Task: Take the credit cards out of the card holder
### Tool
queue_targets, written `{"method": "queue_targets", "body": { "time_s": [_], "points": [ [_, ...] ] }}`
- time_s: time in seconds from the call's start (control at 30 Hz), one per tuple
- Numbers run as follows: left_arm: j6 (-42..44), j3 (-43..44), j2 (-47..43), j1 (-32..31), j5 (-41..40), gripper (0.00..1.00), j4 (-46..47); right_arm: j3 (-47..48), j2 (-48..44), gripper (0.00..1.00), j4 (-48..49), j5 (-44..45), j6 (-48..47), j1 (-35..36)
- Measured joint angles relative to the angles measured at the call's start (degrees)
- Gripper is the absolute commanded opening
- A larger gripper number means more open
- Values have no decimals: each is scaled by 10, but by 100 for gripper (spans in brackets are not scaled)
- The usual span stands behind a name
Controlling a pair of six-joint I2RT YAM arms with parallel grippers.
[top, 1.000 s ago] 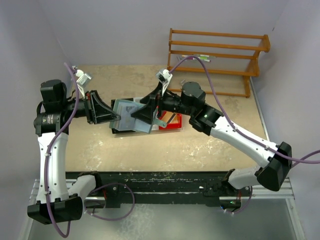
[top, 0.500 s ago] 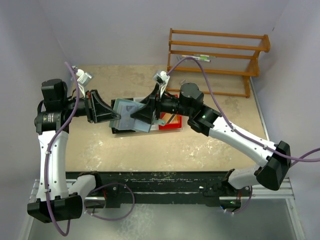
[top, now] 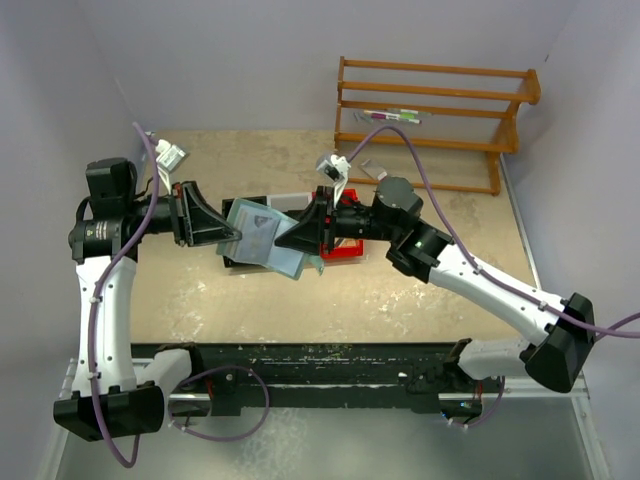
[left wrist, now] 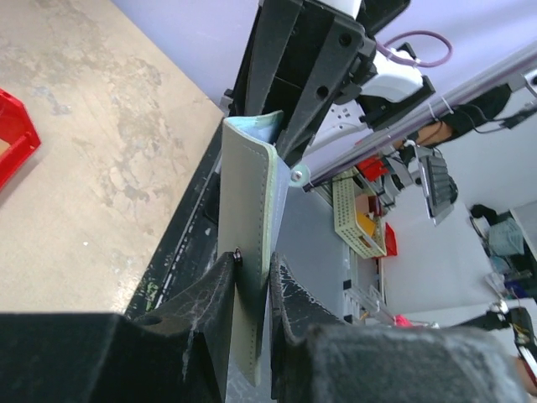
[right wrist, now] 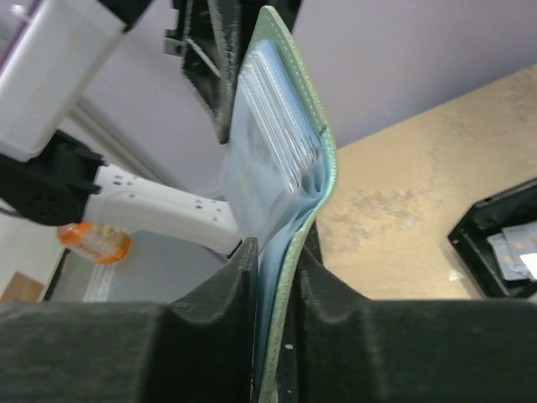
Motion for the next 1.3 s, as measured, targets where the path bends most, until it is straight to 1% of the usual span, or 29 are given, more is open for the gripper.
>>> {"method": "queue_targets", "body": {
  "time_s": [0.07,0.13,0.17,0.27,0.43,0.63,0.9,0.93,1.0,1.03,1.07,1.1,1.17,1.23,1.3],
  "points": [
    [2,0,1,0,7,0,-3,-5,-5,4,21,-28,17,-2],
    [3,1,1,0,17,0,-9,-7,-9,0,36,-48,34,-6],
    [4,3,1,0,23,1,-11,-7,-9,0,40,-57,43,-7],
    [4,7,1,-2,25,6,-15,-9,-9,0,49,-65,56,-7],
    [7,7,3,-3,24,21,-17,-12,-9,0,60,-74,70,-9],
    [13,7,3,-3,24,33,-21,-12,-9,0,64,-76,87,-11],
    [56,7,3,-3,21,39,-46,-12,-5,0,90,-95,117,-11],
    [60,7,3,-3,21,37,-50,-12,-4,0,92,-95,119,-11],
    [67,7,3,-3,20,28,-57,-12,-1,0,93,-94,121,-11],
    [69,7,2,-3,20,22,-59,-12,2,9,91,-92,120,-11],
    [71,8,2,-3,19,17,-61,-12,4,34,87,-90,120,-11],
    [73,9,1,-2,18,14,-63,-11,7,41,82,-87,119,-12],
    [78,9,-1,-2,13,10,-63,-9,12,52,68,-74,114,-13],
    [83,9,-2,-2,10,9,-64,-3,20,63,50,-57,108,-14],
    [88,9,-3,-2,8,9,-64,-1,26,71,43,-40,103,-14]
  ]
}}
